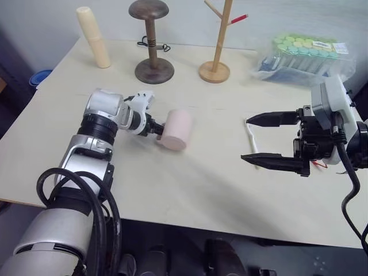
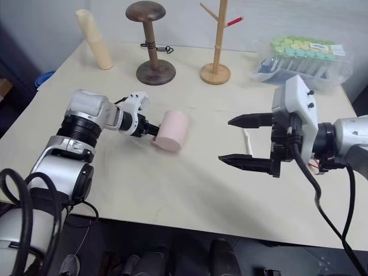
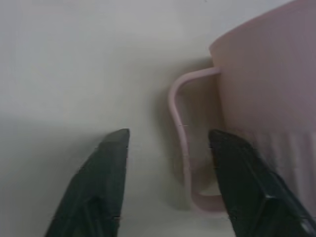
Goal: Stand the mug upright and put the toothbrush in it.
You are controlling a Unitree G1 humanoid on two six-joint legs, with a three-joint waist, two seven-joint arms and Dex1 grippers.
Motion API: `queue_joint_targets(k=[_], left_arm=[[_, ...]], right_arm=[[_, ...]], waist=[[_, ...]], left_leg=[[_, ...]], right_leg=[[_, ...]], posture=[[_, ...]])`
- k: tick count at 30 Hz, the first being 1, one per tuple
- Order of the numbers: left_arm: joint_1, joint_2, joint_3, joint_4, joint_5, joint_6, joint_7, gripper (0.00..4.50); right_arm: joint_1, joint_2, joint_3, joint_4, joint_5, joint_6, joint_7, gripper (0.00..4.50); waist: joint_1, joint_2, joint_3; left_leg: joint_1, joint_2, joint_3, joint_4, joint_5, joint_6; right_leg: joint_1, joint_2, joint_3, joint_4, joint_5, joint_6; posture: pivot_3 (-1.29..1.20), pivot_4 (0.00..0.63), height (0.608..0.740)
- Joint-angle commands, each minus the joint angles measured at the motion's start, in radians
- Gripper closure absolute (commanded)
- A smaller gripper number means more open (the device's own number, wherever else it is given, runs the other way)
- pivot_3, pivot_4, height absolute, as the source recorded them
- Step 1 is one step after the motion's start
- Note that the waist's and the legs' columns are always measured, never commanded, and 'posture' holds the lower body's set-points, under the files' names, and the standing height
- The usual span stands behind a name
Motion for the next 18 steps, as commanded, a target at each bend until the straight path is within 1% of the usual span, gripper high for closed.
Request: queue_joint_targets(k=[1,4,5,10,11,12,14,17,18], left_arm=[[0.018,-0.036,-0.018,0.076,0.022,0.024,-0.037,3.32],[0.012,-0.041,0.015,0.097,0.023,0.043,-0.033,4.28],[0.013,-0.041,0.023,0.099,0.023,0.048,-0.032,4.48],[0.033,-0.031,0.084,0.071,0.015,0.096,0.000,4.48],[0.042,-0.033,0.126,0.044,-0.003,0.106,0.016,4.48],[0.062,-0.038,0.175,-0.010,-0.027,0.095,0.030,4.48],[0.126,-0.048,0.235,-0.184,-0.072,0.077,0.030,4.48],[0.303,-0.077,0.256,-0.568,-0.083,-0.082,0.069,4.48],[0.348,-0.087,0.259,-0.655,-0.086,-0.117,0.083,4.48]], right_arm=[[0.008,-0.010,-0.048,-0.017,0.024,-0.003,-0.005,0.00],[0.036,-0.021,-0.065,-0.025,0.027,0.001,-0.004,0.00],[0.043,-0.023,-0.069,-0.027,0.028,0.001,-0.004,0.00],[0.090,-0.021,-0.099,-0.032,0.019,0.001,-0.024,0.00],[0.102,-0.020,-0.107,-0.032,0.018,0.004,-0.033,0.00],[0.118,-0.020,-0.116,-0.034,0.014,0.005,-0.042,0.00],[0.157,-0.020,-0.139,-0.040,0.005,0.008,-0.054,0.00],[0.211,-0.012,-0.175,-0.047,-0.005,0.010,-0.084,0.00],[0.220,-0.009,-0.184,-0.047,-0.002,0.012,-0.095,0.00]], waist=[[0.004,0.000,0.000],[0.004,0.000,0.000],[0.005,0.000,0.000],[0.003,0.000,0.000],[0.003,0.000,0.000],[0.003,0.000,0.000],[0.003,0.000,0.000],[0.004,0.000,0.000],[0.005,0.000,0.000]], left_leg=[[0.000,0.000,0.000,0.000,0.000,0.000],[0.000,-0.001,0.000,0.000,0.000,0.001],[0.000,-0.001,0.000,0.000,0.000,0.001],[0.000,-0.001,0.000,0.000,0.000,0.001],[0.000,-0.001,0.000,0.000,0.000,0.001],[0.000,-0.001,0.000,0.000,0.000,0.001],[0.000,0.000,-0.001,0.000,0.000,0.002],[-0.001,0.003,-0.002,0.000,0.000,0.002],[-0.001,0.002,-0.002,0.000,0.000,0.002]], right_leg=[[0.000,0.000,0.000,0.000,0.000,0.000],[0.000,-0.001,0.000,0.000,0.000,0.001],[0.001,-0.001,0.000,0.000,0.000,0.001],[0.001,-0.001,0.000,0.000,0.000,0.001],[0.001,-0.001,0.000,0.000,0.000,0.001],[0.001,-0.001,0.000,0.000,0.001,0.001],[0.001,-0.002,0.000,0.000,0.001,0.001],[0.000,-0.005,0.000,0.000,0.001,0.001],[0.000,-0.006,0.000,0.000,0.001,0.001]], posture=[[0.00,0.150,0.740],[0.00,0.150,0.740],[0.00,0.150,0.740],[0.00,0.150,0.740],[0.00,0.150,0.740],[0.00,0.150,0.740],[0.00,0.150,0.740],[0.00,0.150,0.740],[0.00,0.150,0.740]])
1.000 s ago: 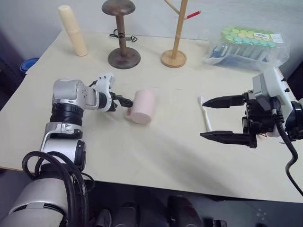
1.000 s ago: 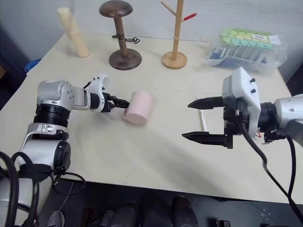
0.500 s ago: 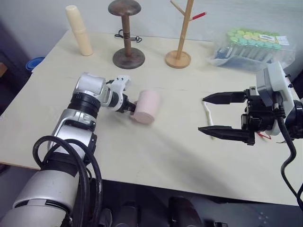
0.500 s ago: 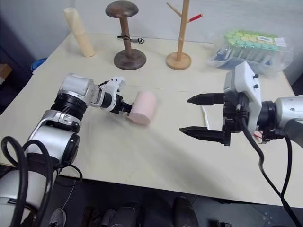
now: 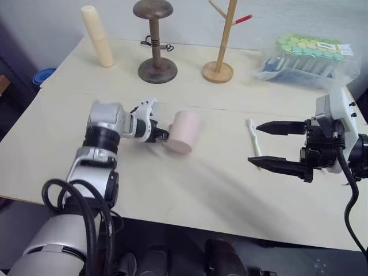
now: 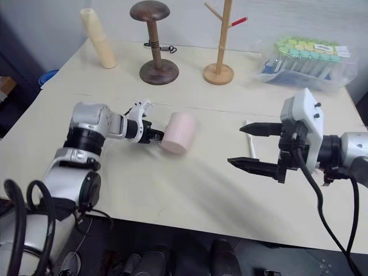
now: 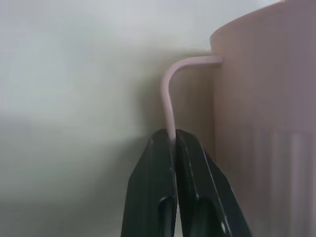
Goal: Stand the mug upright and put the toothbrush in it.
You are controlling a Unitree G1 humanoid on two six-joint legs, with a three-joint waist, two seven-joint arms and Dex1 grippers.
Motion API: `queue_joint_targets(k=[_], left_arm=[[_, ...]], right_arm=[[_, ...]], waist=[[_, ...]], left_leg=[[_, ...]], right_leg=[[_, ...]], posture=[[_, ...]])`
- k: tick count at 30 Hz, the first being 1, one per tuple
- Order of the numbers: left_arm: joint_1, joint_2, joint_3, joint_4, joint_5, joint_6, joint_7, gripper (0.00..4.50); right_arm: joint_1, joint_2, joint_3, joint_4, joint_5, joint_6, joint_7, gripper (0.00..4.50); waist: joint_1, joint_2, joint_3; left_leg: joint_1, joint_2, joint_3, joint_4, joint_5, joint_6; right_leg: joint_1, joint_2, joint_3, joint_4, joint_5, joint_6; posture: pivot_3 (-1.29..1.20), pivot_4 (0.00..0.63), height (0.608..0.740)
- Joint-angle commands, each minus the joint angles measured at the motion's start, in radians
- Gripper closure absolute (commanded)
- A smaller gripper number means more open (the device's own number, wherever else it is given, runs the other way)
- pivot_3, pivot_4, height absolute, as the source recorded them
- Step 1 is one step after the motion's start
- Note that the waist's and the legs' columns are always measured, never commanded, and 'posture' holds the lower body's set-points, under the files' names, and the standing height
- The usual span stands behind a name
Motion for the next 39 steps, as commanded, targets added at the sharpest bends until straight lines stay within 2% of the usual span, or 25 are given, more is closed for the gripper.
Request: queue_joint_targets(k=[1,3,5,9,13,16,22,25,28,36,37,39], left_arm=[[0.140,-0.041,-0.007,-0.366,-0.020,-0.216,0.019,4.48],[0.273,-0.102,-0.037,-0.528,-0.003,-0.398,0.051,4.48],[0.381,-0.149,-0.073,-0.613,0.026,-0.605,0.067,4.48],[0.483,-0.196,-0.138,-0.591,0.136,-0.905,0.153,4.48],[0.507,-0.221,-0.155,-0.461,0.208,-1.066,0.232,4.48],[0.504,-0.195,-0.136,-0.352,0.241,-1.171,0.261,4.48],[0.511,-0.183,-0.133,-0.183,0.240,-1.257,0.239,4.48],[0.529,-0.168,-0.126,-0.193,0.239,-1.262,0.234,3.74],[0.560,-0.145,-0.128,-0.249,0.224,-1.239,0.200,2.82],[0.723,-0.023,-0.092,-0.533,0.161,-1.115,0.096,0.27],[0.747,0.009,-0.079,-0.586,0.141,-1.070,0.072,0.05],[0.778,0.083,-0.048,-0.681,0.081,-0.956,0.008,0.05]], right_arm=[[0.021,0.003,-0.070,-0.025,0.010,0.004,-0.043,0.00],[0.037,0.012,-0.083,-0.024,0.010,0.004,-0.065,0.00],[0.053,0.017,-0.086,-0.024,0.003,0.002,-0.083,0.00],[0.102,0.015,-0.098,-0.013,-0.022,0.002,-0.093,0.00],[0.126,0.012,-0.120,0.002,-0.024,0.001,-0.090,0.00],[0.131,0.003,-0.139,0.010,-0.024,0.007,-0.085,0.00],[0.132,-0.008,-0.154,0.024,-0.031,0.015,-0.076,0.00],[0.132,-0.012,-0.156,0.029,-0.034,0.018,-0.072,0.00],[0.137,-0.013,-0.152,0.034,-0.042,0.015,-0.064,0.00],[0.134,0.006,-0.104,0.038,-0.069,0.013,-0.076,0.00],[0.132,0.010,-0.093,0.041,-0.076,0.015,-0.086,0.00],[0.118,0.019,-0.060,0.052,-0.097,0.024,-0.124,0.00]], waist=[[0.000,0.000,0.000],[-0.001,0.000,0.000],[0.001,0.000,0.000],[0.002,0.000,0.000],[0.000,0.000,0.000],[0.000,0.000,0.000],[0.002,0.000,0.000],[0.002,0.000,0.000],[0.001,0.000,0.000],[-0.001,0.000,0.000],[-0.001,0.000,0.000],[-0.003,0.000,0.000]], left_leg=[[-0.001,-0.001,0.000,0.001,0.000,0.000],[-0.002,-0.002,0.000,0.001,0.000,0.000],[-0.001,-0.002,0.000,0.000,0.000,0.001],[-0.001,-0.003,0.002,0.001,0.001,0.002],[0.000,-0.004,0.006,0.001,0.003,0.006],[0.002,-0.004,0.006,0.001,0.003,0.007],[0.002,-0.004,0.004,0.000,0.003,0.007],[0.002,-0.005,0.003,0.000,0.003,0.007],[0.002,-0.005,0.002,0.000,0.003,0.007],[0.003,-0.004,0.000,-0.001,0.003,0.007],[0.003,-0.004,-0.001,-0.001,0.003,0.007],[0.003,-0.004,-0.001,-0.001,0.003,0.007]], right_leg=[[0.000,-0.001,0.000,0.000,0.000,0.000],[-0.001,-0.002,0.000,-0.001,0.001,0.001],[0.000,-0.002,-0.001,-0.002,0.001,0.002],[0.000,-0.002,-0.002,-0.004,0.002,0.003],[0.002,-0.002,0.000,-0.005,0.004,0.007],[0.004,-0.002,0.001,-0.007,0.005,0.008],[0.006,-0.003,-0.001,-0.008,0.005,0.009],[0.008,-0.003,-0.003,-0.010,0.006,0.009],[0.009,-0.003,-0.004,-0.011,0.006,0.009],[0.011,-0.004,-0.006,-0.017,0.006,0.010],[0.012,-0.004,-0.006,-0.017,0.006,0.010],[0.012,-0.004,-0.006,-0.017,0.006,0.009]], posture=[[0.00,0.150,0.740],[0.00,0.150,0.740],[0.00,0.150,0.740],[0.00,0.150,0.740],[0.00,0.150,0.740],[0.00,0.150,0.740],[0.00,0.150,0.740],[0.00,0.150,0.740],[0.00,0.150,0.740],[0.00,0.150,0.740],[0.00,0.150,0.740],[0.00,0.150,0.740]])
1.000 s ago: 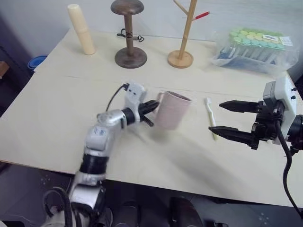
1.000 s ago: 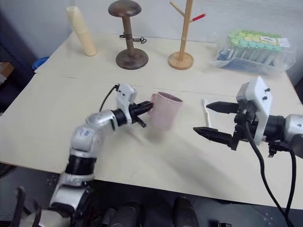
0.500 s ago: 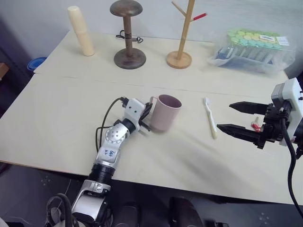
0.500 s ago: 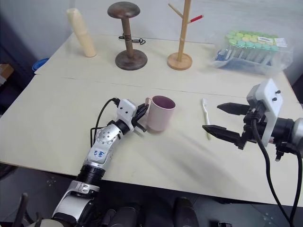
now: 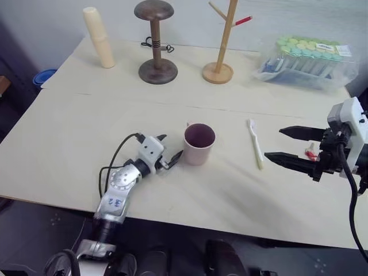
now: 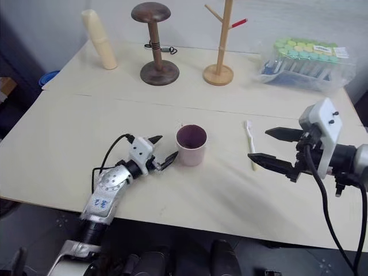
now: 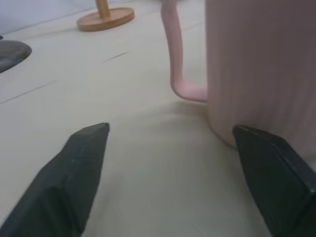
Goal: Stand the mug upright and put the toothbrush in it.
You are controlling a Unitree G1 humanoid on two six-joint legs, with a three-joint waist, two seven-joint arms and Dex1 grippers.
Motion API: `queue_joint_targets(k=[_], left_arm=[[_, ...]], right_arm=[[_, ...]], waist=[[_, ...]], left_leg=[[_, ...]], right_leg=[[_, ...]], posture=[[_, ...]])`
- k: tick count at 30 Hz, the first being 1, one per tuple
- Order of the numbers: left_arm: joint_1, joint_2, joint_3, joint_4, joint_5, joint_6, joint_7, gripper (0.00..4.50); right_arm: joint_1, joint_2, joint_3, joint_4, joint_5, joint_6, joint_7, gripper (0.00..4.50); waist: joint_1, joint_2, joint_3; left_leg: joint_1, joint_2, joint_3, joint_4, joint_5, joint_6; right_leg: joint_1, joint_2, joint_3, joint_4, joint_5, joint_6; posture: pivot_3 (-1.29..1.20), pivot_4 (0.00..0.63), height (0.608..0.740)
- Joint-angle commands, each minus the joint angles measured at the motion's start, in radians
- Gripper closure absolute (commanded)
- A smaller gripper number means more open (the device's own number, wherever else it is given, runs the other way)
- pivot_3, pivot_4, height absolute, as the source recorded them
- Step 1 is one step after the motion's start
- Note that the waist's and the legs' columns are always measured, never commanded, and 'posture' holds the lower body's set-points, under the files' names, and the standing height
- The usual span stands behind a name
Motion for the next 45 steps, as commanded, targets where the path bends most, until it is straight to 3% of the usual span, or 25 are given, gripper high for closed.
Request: queue_joint_targets(k=[1,7,9,15,21,26,30,39,40,45], left_arm=[[0.031,0.093,0.059,-0.178,-0.098,0.157,-0.089,0.05],[-0.092,0.491,0.172,-0.345,-0.491,0.633,-0.477,0.05],[-0.183,0.644,0.175,-0.343,-0.576,0.710,-0.634,0.05],[-0.409,0.866,0.121,-0.298,-0.680,0.790,-0.918,0.05],[-0.529,0.874,0.048,-0.262,-0.629,0.730,-0.997,0.05],[-0.556,0.841,0.030,-0.234,-0.604,0.722,-0.976,0.05],[-0.558,0.828,0.022,-0.226,-0.591,0.716,-0.973,0.00],[-0.580,0.809,0.018,-0.201,-0.578,0.720,-0.973,0.00],[-0.580,0.807,0.019,-0.199,-0.579,0.722,-0.971,0.00],[-0.554,0.811,0.066,-0.188,-0.616,0.775,-0.940,0.00]], right_arm=[[-0.019,0.009,0.031,0.006,-0.030,0.008,-0.051,0.00],[-0.234,0.124,0.239,0.119,-0.129,0.101,-0.278,0.00],[-0.342,0.224,0.296,0.203,-0.161,0.170,-0.382,0.00],[-0.533,0.418,0.426,0.433,-0.305,0.256,-0.522,0.00],[-0.630,0.498,0.541,0.676,-0.489,0.128,-0.503,0.00],[-0.647,0.533,0.553,0.794,-0.558,0.065,-0.458,0.00],[-0.641,0.556,0.540,0.809,-0.584,0.050,-0.441,0.96],[-0.626,0.591,0.499,0.782,-0.617,0.074,-0.427,4.16],[-0.623,0.593,0.492,0.781,-0.619,0.077,-0.429,4.34],[-0.612,0.631,0.392,0.704,-0.581,-0.019,-0.435,4.34]], waist=[[-0.001,0.000,0.000],[-0.015,0.002,0.001],[-0.023,0.003,0.001],[-0.042,0.006,0.002],[-0.058,0.008,0.003],[-0.060,0.008,0.003],[-0.060,0.008,0.002],[-0.078,0.008,0.002],[-0.079,0.008,0.002],[-0.079,0.008,0.002]], left_leg=[[0.000,0.001,0.000,0.000,0.000,0.000],[0.000,0.001,-0.001,0.001,0.000,0.000],[0.000,0.000,-0.003,0.000,0.000,0.000],[-0.001,-0.001,-0.005,-0.007,0.001,0.000],[-0.002,-0.008,-0.007,-0.007,0.001,0.000],[-0.002,-0.007,-0.007,-0.005,0.002,0.001],[-0.002,-0.002,-0.007,-0.004,0.002,0.001],[-0.002,-0.001,-0.008,-0.005,0.002,0.001],[-0.002,-0.001,-0.008,-0.005,0.002,0.001],[-0.002,-0.001,-0.008,-0.005,0.002,0.001]], right_leg=[[0.000,0.000,0.000,0.000,0.000,0.000],[0.001,0.000,-0.001,-0.002,0.001,-0.002],[0.001,-0.001,-0.002,-0.002,0.001,-0.002],[0.001,0.000,-0.008,-0.003,0.001,-0.003],[0.001,-0.002,-0.014,-0.003,0.001,-0.003],[0.002,-0.002,-0.014,-0.002,0.001,-0.003],[0.002,-0.002,-0.014,-0.001,0.001,-0.003],[0.002,-0.002,-0.014,0.000,0.001,-0.003],[0.002,-0.002,-0.014,0.000,0.001,-0.003],[0.002,-0.002,-0.014,0.000,0.001,-0.003]], posture=[[0.00,0.150,0.740],[0.00,0.150,0.740],[0.00,0.150,0.740],[0.00,0.150,0.740],[0.00,0.150,0.740],[0.00,0.150,0.740],[0.00,0.150,0.740],[0.00,0.150,0.740],[0.00,0.150,0.740],[0.00,0.150,0.740]])
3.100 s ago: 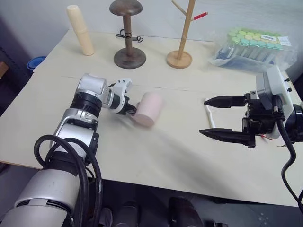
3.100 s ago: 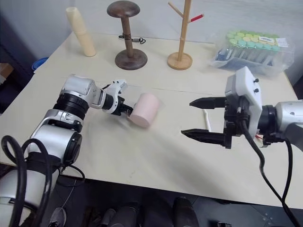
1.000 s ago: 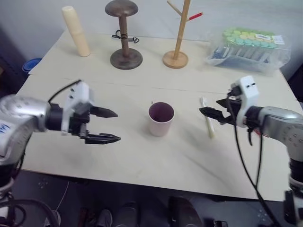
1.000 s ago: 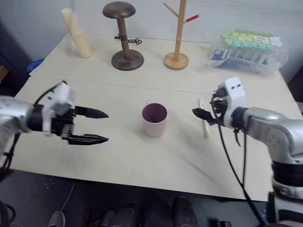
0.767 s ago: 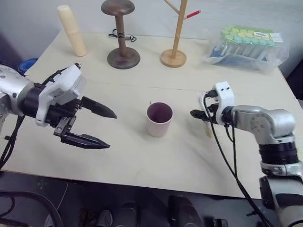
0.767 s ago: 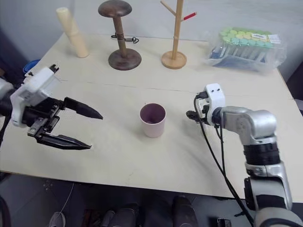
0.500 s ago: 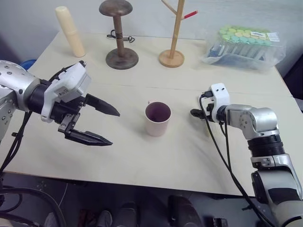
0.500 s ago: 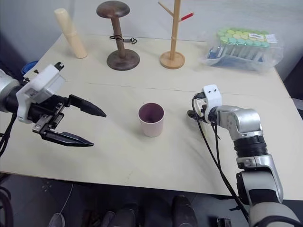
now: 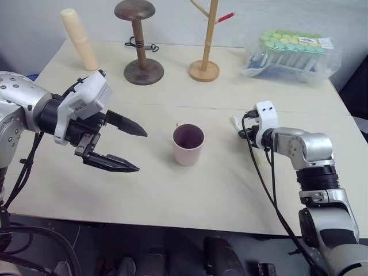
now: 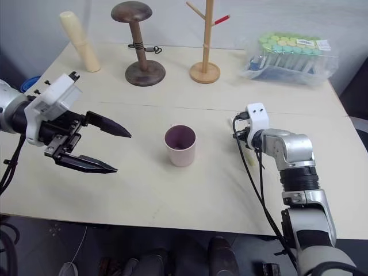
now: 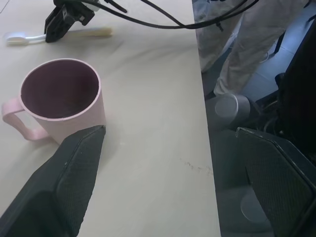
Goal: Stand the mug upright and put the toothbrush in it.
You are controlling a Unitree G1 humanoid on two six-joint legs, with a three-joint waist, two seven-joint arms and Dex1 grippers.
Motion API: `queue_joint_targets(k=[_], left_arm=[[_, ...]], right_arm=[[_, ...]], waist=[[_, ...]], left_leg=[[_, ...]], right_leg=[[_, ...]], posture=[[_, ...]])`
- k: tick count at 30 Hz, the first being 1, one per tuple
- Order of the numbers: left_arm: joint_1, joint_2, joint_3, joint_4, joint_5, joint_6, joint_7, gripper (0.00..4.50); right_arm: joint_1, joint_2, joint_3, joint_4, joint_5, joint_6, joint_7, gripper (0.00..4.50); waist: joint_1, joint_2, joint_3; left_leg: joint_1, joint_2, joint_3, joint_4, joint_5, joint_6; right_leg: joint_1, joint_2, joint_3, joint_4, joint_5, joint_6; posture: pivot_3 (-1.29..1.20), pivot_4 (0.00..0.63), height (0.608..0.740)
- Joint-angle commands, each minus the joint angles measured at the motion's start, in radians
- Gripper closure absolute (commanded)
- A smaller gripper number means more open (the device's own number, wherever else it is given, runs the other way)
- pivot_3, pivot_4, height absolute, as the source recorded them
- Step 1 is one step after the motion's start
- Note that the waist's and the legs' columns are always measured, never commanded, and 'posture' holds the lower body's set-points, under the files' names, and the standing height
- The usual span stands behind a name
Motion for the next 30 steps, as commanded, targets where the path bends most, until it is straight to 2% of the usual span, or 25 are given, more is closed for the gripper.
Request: queue_joint_targets(k=[1,5,9,12,16,23,28,30], left_arm=[[0.019,0.013,0.073,0.017,-0.036,0.051,0.030,0.00],[0.072,0.035,0.141,0.023,-0.071,0.108,0.058,0.00],[0.129,0.048,0.179,0.005,-0.057,0.091,0.090,0.00],[0.135,0.056,0.190,0.010,-0.059,0.086,0.099,0.00],[0.077,0.041,0.191,0.043,-0.053,0.093,0.143,0.00],[0.030,0.065,0.189,0.028,-0.077,0.137,0.153,0.00],[0.028,0.060,0.192,0.017,-0.084,0.147,0.173,0.00],[0.034,0.057,0.193,0.012,-0.084,0.143,0.181,0.00]], right_arm=[[0.015,0.056,-0.113,-0.125,0.058,-0.130,0.023,4.34],[-0.004,0.193,-0.270,-0.342,0.298,-0.164,0.083,4.34],[-0.033,0.334,-0.277,-0.490,0.461,-0.160,0.054,4.34],[-0.029,0.404,-0.230,-0.542,0.521,-0.151,0.049,4.34],[0.041,0.472,-0.052,-0.515,0.353,-0.328,0.080,4.34],[0.118,0.478,0.067,-0.344,0.106,-0.659,0.137,4.34],[0.153,0.483,0.099,-0.293,0.044,-0.771,0.175,4.34],[0.175,0.479,0.097,-0.315,0.060,-0.768,0.194,3.62]], waist=[[0.000,0.000,0.000],[-0.007,0.003,0.002],[-0.006,0.003,0.002],[-0.005,0.003,0.002],[-0.001,0.003,0.002],[-0.007,0.003,0.002],[-0.024,0.003,0.002],[-0.028,0.003,0.002]], left_leg=[[0.000,0.000,0.000,0.000,0.000,0.000],[0.000,0.000,0.000,-0.001,0.000,0.000],[0.000,0.001,-0.003,-0.001,0.001,-0.001],[0.000,0.000,-0.004,-0.001,0.001,-0.001],[0.001,-0.002,-0.007,0.000,0.001,-0.001],[0.001,-0.009,-0.009,-0.001,0.001,-0.001],[0.001,-0.009,-0.010,-0.001,0.001,-0.001],[0.001,-0.008,-0.011,-0.001,0.001,-0.001]], right_leg=[[0.000,0.000,0.000,0.000,0.000,0.000],[-0.002,0.000,0.001,0.001,0.000,0.000],[-0.002,0.000,-0.003,0.003,0.000,0.000],[-0.001,0.000,-0.003,0.003,0.000,-0.001],[0.000,0.000,-0.003,0.004,0.001,-0.001],[-0.001,-0.001,-0.003,0.008,0.001,-0.001],[-0.001,-0.001,-0.003,0.009,0.001,-0.001],[-0.001,-0.001,-0.003,0.009,0.001,-0.001]], posture=[[0.00,0.150,0.740],[0.00,0.150,0.740],[0.00,0.150,0.740],[0.00,0.150,0.740],[0.00,0.150,0.740],[0.00,0.150,0.740],[0.00,0.150,0.740],[0.00,0.150,0.740]])
